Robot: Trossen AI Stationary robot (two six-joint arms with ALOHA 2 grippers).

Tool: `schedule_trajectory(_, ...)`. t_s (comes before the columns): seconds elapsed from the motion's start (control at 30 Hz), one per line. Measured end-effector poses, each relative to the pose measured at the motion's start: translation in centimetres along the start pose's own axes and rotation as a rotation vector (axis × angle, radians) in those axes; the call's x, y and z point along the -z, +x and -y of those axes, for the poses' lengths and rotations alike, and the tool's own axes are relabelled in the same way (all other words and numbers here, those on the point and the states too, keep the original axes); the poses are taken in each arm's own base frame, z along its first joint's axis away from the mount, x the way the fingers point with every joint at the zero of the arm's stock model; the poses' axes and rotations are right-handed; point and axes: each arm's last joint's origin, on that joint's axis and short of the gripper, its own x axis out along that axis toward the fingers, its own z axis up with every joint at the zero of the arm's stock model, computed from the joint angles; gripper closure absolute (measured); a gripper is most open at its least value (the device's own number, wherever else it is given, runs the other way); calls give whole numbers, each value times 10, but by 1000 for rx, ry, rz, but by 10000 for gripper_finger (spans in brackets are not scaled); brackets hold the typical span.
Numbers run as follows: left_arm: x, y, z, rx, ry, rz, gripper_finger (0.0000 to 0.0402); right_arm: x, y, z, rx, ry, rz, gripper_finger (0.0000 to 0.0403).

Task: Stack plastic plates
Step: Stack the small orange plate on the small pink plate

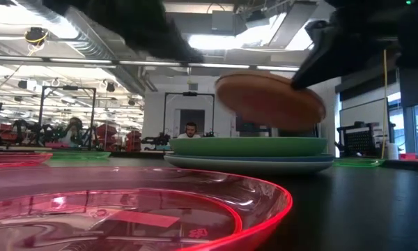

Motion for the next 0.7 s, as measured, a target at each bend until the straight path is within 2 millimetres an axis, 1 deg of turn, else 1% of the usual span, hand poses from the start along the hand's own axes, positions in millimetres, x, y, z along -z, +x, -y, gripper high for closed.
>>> schedule_trajectory(0.1,-8,-20,1,-49,13,3,310,-5,9,2,-42,-7,41,402)
schedule_trajectory(0.2,-14,-37,3,-51,17,11,310,-9,21,5,-83,-1,68,402)
schedule_trajectory(0.33,-20,-56,6,-19,25,37,310,-5,39,12,-126,28,39,402)
schedule_trajectory(0.43,-22,-59,10,-10,20,50,310,1,47,17,-132,67,-16,402)
schedule_trajectory(0.57,-20,-58,13,-11,27,43,310,6,56,19,-195,221,-66,402)
schedule_trajectory(0.7,-19,-55,10,-28,26,28,310,8,63,22,-192,252,-81,399)
